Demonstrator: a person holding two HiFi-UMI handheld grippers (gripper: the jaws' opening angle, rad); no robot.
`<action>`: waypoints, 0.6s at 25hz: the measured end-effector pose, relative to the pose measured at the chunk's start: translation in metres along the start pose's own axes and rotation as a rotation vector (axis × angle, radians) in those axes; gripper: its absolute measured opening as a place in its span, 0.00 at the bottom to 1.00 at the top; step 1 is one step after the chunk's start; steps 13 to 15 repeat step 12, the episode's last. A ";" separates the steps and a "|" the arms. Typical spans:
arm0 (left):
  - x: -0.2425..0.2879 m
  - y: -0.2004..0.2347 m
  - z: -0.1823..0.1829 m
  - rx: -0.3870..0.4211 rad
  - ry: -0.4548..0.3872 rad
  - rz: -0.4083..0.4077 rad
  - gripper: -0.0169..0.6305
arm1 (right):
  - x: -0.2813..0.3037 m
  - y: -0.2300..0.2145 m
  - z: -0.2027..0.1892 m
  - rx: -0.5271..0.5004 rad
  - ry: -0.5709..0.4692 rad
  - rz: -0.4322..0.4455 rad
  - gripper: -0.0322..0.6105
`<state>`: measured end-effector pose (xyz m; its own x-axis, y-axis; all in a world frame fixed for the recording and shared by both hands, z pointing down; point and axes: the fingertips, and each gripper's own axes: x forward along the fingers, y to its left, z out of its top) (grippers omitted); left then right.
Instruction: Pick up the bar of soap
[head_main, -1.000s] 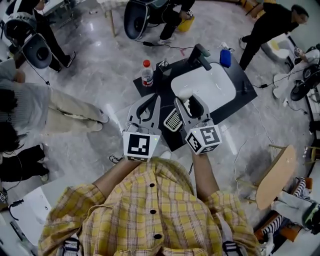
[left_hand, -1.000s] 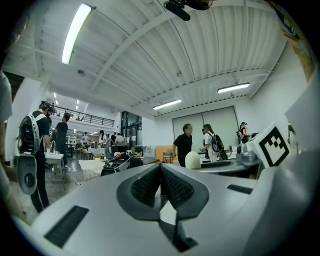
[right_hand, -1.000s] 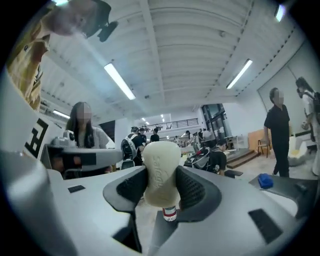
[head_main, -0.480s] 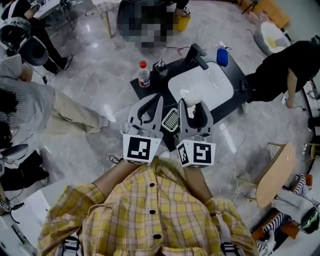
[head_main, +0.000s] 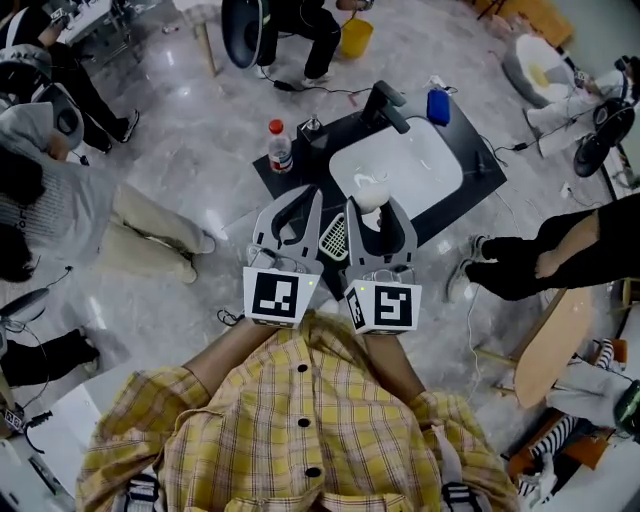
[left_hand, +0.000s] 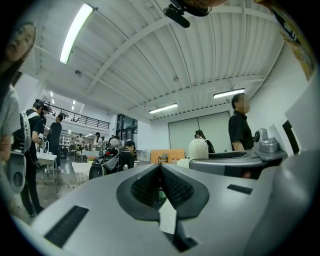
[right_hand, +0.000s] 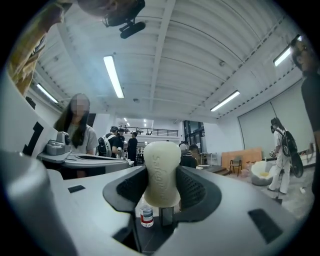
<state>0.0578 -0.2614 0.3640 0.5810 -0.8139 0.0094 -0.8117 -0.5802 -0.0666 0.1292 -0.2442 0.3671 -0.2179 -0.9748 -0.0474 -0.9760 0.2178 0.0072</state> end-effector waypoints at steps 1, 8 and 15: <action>0.001 -0.001 -0.001 0.000 0.000 -0.002 0.04 | -0.001 0.000 -0.001 -0.003 -0.001 0.000 0.36; 0.001 -0.006 -0.002 0.002 -0.004 -0.007 0.04 | -0.003 -0.002 -0.002 -0.016 -0.001 -0.007 0.36; 0.001 -0.008 -0.002 0.006 -0.005 -0.006 0.04 | -0.005 -0.003 -0.003 -0.019 0.003 -0.004 0.36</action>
